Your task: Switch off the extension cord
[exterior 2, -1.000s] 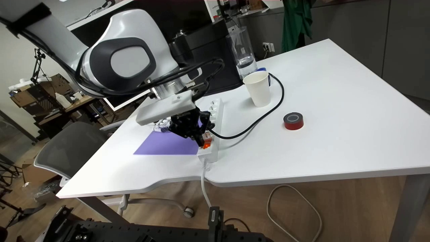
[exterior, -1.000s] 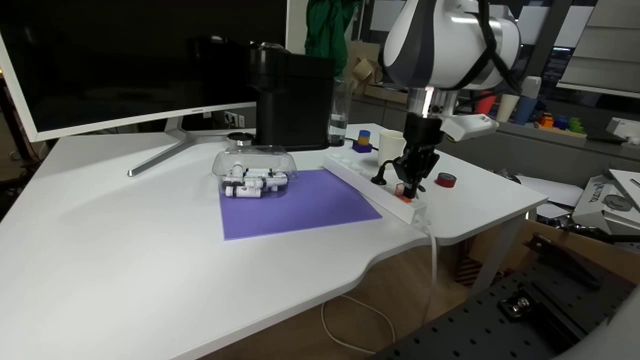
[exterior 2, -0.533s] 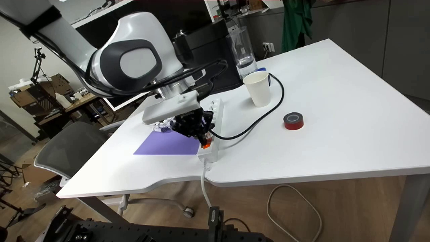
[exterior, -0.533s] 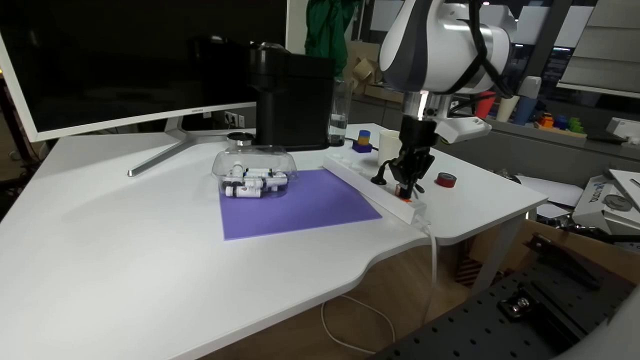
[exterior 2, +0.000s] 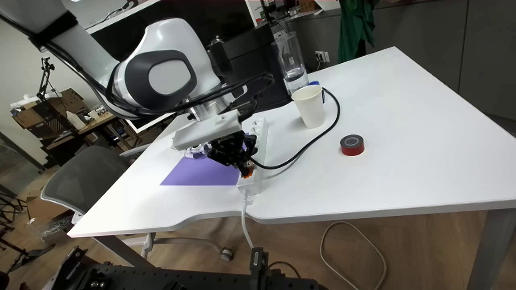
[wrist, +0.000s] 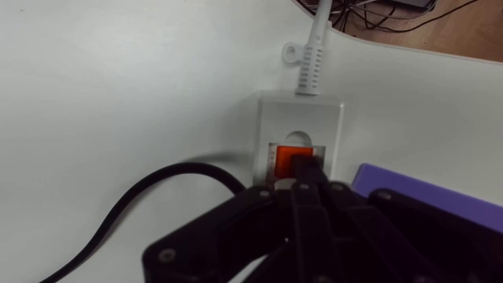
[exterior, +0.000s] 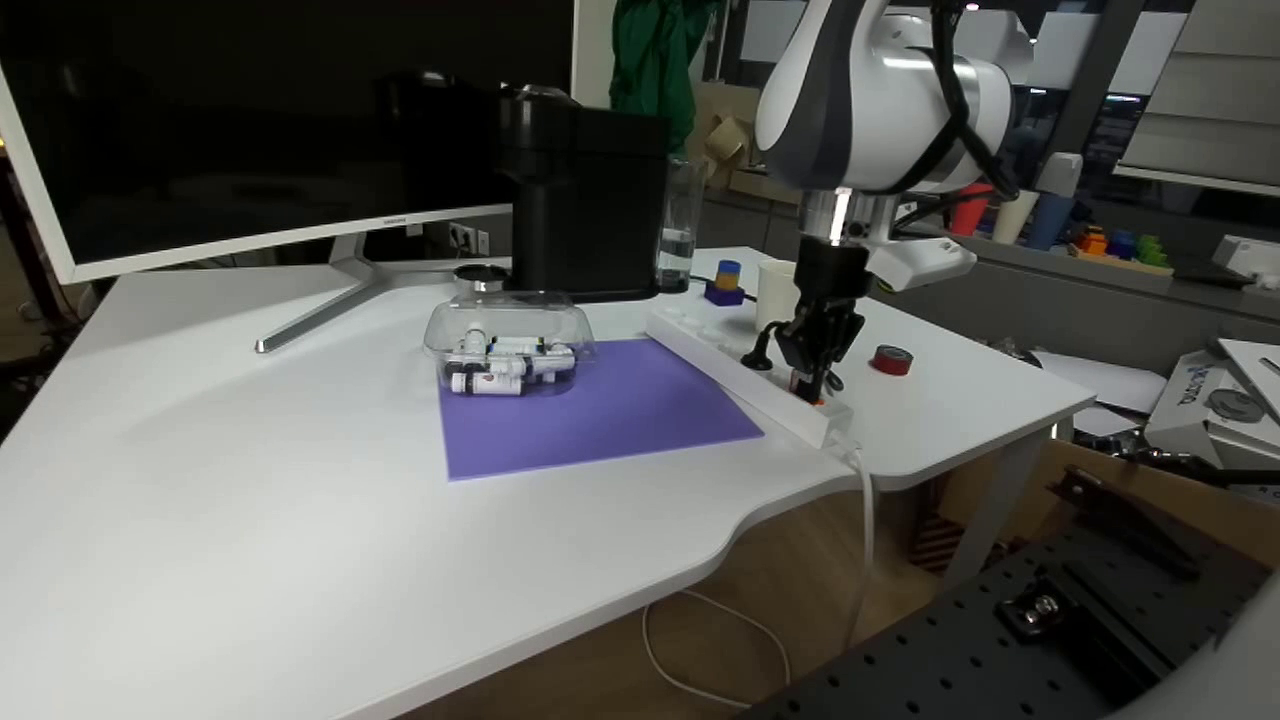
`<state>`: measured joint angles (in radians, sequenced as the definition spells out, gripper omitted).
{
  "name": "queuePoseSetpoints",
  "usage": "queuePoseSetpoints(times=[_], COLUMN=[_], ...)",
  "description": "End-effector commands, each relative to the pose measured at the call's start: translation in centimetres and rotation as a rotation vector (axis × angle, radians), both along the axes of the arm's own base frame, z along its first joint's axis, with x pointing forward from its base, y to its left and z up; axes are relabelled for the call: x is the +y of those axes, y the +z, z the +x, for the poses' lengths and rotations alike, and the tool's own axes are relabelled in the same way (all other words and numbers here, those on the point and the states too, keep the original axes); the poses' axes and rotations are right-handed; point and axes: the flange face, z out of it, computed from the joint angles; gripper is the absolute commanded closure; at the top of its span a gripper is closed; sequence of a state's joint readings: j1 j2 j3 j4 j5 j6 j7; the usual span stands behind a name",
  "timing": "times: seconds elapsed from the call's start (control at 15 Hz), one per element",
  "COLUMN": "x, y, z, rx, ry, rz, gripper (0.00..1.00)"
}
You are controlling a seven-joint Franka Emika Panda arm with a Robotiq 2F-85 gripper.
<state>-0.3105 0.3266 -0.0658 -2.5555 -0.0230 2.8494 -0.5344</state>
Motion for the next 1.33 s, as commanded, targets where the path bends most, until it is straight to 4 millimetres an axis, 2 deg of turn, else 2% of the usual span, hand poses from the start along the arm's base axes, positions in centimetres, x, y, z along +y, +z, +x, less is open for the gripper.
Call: queuePoseSetpoints(times=[0.0, 0.4, 0.67, 0.73, 0.8, 1.0, 1.27], x=[0.1, 0.7, 1.8, 1.9, 2.0, 1.5, 0.0], y=[-1.8, 3.3, 8.5, 9.7, 10.9, 13.8, 15.8], z=[0.1, -0.9, -2.3, -2.6, -2.8, -3.5, -4.3], rx=[0.026, -0.023, -0.047, -0.041, -0.028, -0.007, -0.011], ry=[0.001, 0.013, 0.031, 0.026, 0.024, 0.018, -0.019], rz=[-0.003, 0.007, 0.021, 0.029, 0.040, 0.062, 0.056], gripper=[1.00, 1.00, 1.00, 0.74, 0.73, 0.54, 0.26])
